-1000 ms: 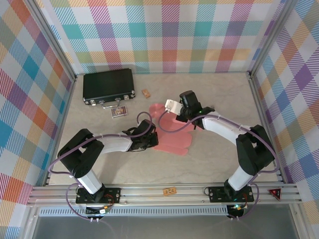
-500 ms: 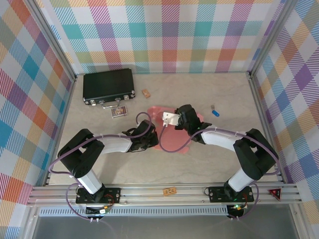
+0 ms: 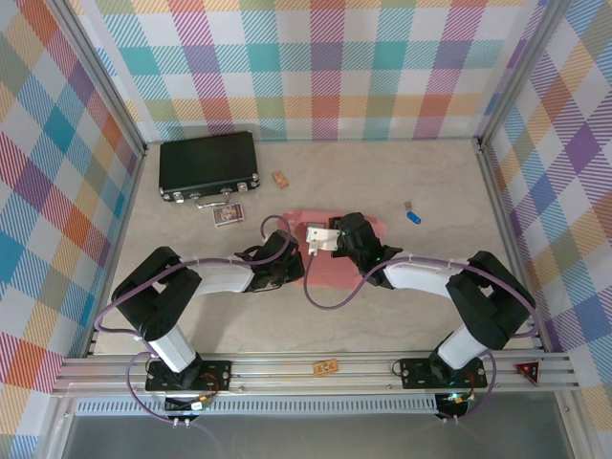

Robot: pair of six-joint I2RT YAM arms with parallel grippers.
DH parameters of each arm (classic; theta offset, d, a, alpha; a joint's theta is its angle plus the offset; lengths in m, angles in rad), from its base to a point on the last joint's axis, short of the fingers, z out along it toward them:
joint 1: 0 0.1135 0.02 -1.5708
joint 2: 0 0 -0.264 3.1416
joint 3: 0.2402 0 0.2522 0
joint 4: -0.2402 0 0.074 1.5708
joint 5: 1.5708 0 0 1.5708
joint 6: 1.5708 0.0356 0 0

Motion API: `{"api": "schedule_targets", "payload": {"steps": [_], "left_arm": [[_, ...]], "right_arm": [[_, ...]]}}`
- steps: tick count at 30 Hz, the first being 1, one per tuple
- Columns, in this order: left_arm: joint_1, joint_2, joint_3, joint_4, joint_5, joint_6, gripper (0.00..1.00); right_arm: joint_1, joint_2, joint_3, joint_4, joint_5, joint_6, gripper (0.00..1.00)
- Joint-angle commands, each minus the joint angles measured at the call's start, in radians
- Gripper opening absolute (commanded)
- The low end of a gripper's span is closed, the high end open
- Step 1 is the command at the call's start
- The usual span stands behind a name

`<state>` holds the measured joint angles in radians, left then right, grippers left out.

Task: Fold the paper box

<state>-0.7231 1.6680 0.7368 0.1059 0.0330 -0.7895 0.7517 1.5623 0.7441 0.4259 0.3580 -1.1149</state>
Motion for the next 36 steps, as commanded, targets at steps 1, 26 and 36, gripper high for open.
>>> {"api": "schedule_targets", "payload": {"steps": [1,26,36], "left_arm": [[0.007,0.039,-0.011,-0.067,-0.015,0.006,0.0],[0.198,-0.332,0.104,-0.467,-0.172,0.243,0.37],[0.374,-0.176,0.264,-0.462,-0.17,0.325,0.36]], "right_arm": [[0.009,-0.018,-0.017,0.022,0.011,0.021,0.0],[-0.006,0.026,0.006,0.073,0.006,-0.039,0.0],[-0.012,0.042,0.023,0.062,-0.011,-0.039,0.0]]}}
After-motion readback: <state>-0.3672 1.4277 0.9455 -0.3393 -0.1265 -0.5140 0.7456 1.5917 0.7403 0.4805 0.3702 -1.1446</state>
